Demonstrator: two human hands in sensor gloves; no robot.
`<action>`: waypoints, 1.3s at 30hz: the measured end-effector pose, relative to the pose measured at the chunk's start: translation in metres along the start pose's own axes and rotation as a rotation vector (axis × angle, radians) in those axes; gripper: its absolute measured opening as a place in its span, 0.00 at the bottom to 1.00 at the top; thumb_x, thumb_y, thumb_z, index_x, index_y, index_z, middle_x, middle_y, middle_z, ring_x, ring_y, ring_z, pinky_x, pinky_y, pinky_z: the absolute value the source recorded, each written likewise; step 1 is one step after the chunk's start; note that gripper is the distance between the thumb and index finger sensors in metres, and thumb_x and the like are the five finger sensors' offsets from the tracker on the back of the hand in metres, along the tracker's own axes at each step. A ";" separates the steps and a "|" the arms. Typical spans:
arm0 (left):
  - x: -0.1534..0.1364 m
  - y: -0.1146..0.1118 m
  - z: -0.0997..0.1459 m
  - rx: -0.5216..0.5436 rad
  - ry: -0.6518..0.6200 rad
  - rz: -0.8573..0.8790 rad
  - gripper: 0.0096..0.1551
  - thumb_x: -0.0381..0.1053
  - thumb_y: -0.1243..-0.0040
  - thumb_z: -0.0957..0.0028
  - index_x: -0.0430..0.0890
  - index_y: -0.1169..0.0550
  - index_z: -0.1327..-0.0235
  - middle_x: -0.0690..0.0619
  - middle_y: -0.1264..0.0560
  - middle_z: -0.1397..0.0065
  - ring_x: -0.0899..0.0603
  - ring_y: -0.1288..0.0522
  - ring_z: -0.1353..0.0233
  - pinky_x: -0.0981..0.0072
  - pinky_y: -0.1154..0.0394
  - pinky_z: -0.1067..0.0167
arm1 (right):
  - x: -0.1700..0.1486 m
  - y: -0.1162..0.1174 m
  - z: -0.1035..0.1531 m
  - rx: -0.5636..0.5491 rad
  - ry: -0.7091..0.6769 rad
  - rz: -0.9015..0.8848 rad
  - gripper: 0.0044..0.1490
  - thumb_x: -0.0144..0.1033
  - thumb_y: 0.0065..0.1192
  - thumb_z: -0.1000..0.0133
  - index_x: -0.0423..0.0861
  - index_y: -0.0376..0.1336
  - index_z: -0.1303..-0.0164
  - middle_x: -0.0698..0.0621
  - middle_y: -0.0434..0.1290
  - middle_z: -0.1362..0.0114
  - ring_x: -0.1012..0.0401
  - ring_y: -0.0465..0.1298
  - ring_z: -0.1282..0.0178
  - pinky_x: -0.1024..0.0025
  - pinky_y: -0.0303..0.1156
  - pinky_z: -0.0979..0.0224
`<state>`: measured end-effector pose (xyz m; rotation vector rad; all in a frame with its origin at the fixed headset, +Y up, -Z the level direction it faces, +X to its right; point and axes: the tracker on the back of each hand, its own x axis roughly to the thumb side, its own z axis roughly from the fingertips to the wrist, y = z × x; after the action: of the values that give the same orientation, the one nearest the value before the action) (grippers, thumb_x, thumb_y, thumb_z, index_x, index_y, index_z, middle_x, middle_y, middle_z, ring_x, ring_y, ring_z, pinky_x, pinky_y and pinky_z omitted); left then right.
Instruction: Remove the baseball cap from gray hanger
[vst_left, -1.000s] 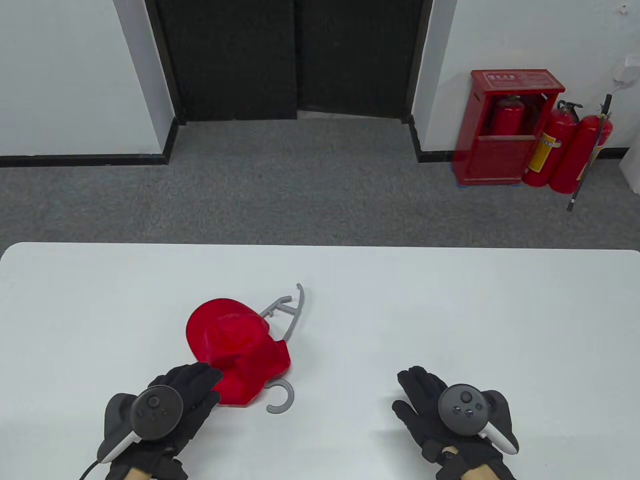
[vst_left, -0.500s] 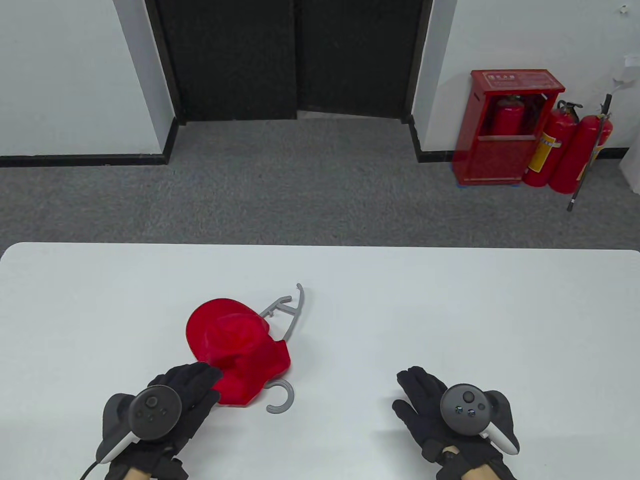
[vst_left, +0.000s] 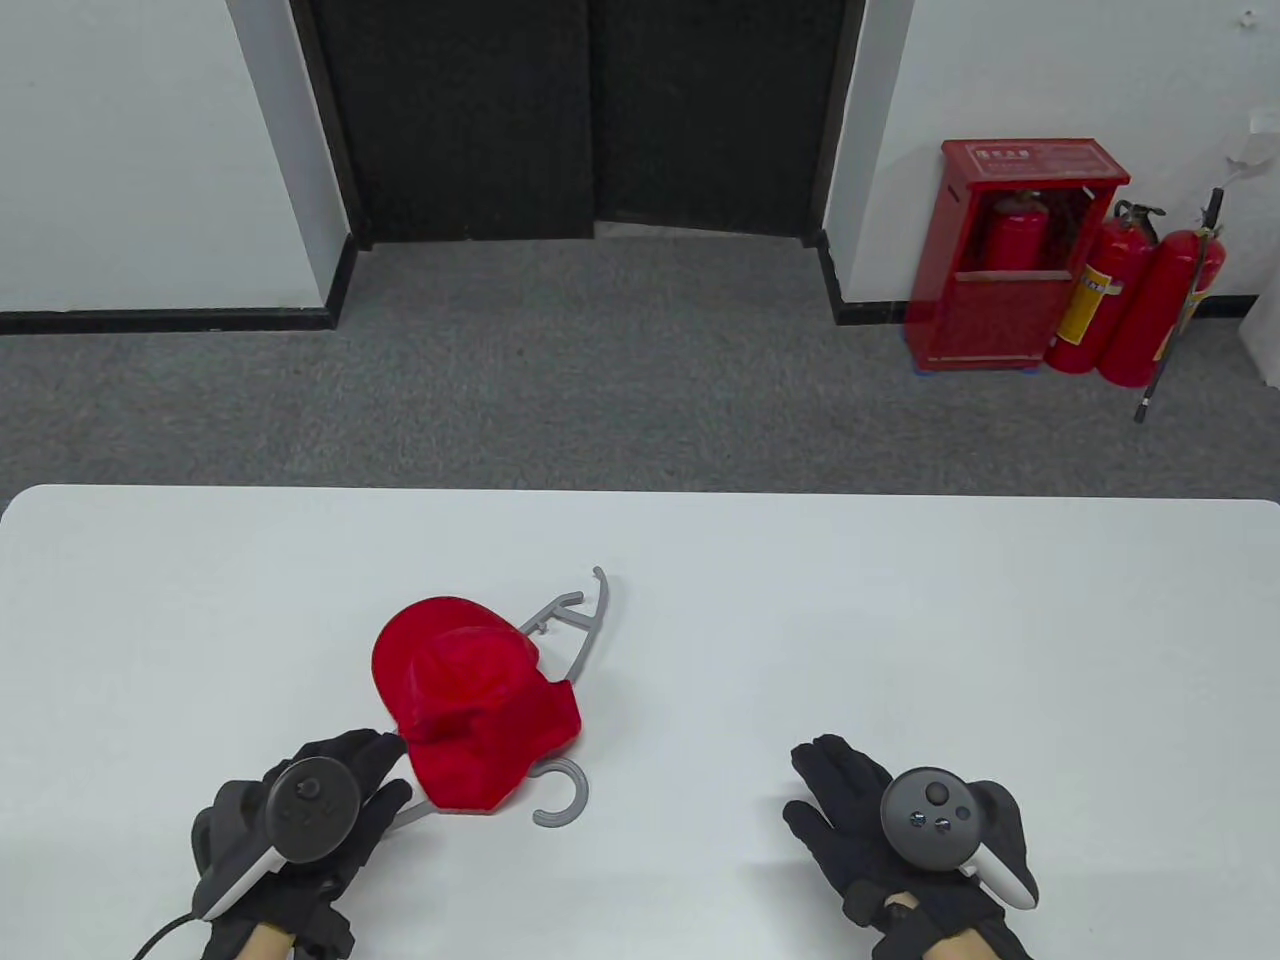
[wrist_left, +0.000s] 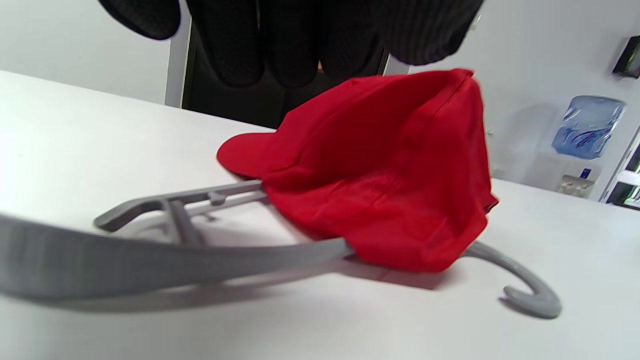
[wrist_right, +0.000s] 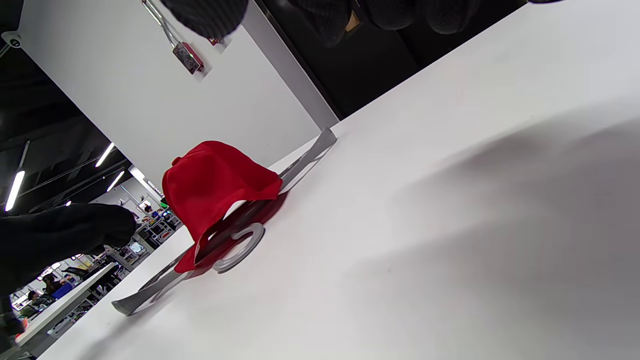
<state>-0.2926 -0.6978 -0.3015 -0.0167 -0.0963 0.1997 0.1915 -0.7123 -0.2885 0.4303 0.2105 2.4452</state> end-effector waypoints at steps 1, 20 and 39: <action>-0.001 -0.002 -0.001 -0.013 0.005 -0.002 0.32 0.60 0.37 0.41 0.54 0.24 0.23 0.48 0.26 0.17 0.34 0.24 0.21 0.29 0.35 0.28 | 0.000 0.000 0.000 0.001 0.000 0.000 0.46 0.54 0.48 0.36 0.39 0.49 0.13 0.31 0.47 0.10 0.30 0.51 0.17 0.19 0.50 0.29; 0.006 -0.054 -0.017 -0.206 0.046 -0.169 0.32 0.60 0.36 0.41 0.55 0.24 0.22 0.49 0.26 0.17 0.35 0.25 0.22 0.29 0.37 0.27 | 0.000 0.001 -0.001 0.022 0.005 -0.032 0.45 0.53 0.48 0.36 0.39 0.50 0.14 0.31 0.47 0.10 0.30 0.52 0.17 0.19 0.50 0.29; 0.012 -0.075 -0.020 -0.147 0.042 -0.285 0.24 0.53 0.34 0.39 0.57 0.23 0.29 0.52 0.25 0.23 0.40 0.23 0.27 0.32 0.35 0.27 | -0.002 0.005 -0.003 0.053 0.011 -0.038 0.45 0.53 0.48 0.36 0.38 0.51 0.14 0.31 0.48 0.10 0.30 0.52 0.17 0.19 0.50 0.29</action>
<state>-0.2636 -0.7693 -0.3184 -0.1526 -0.0699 -0.0931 0.1891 -0.7172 -0.2906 0.4319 0.2867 2.4093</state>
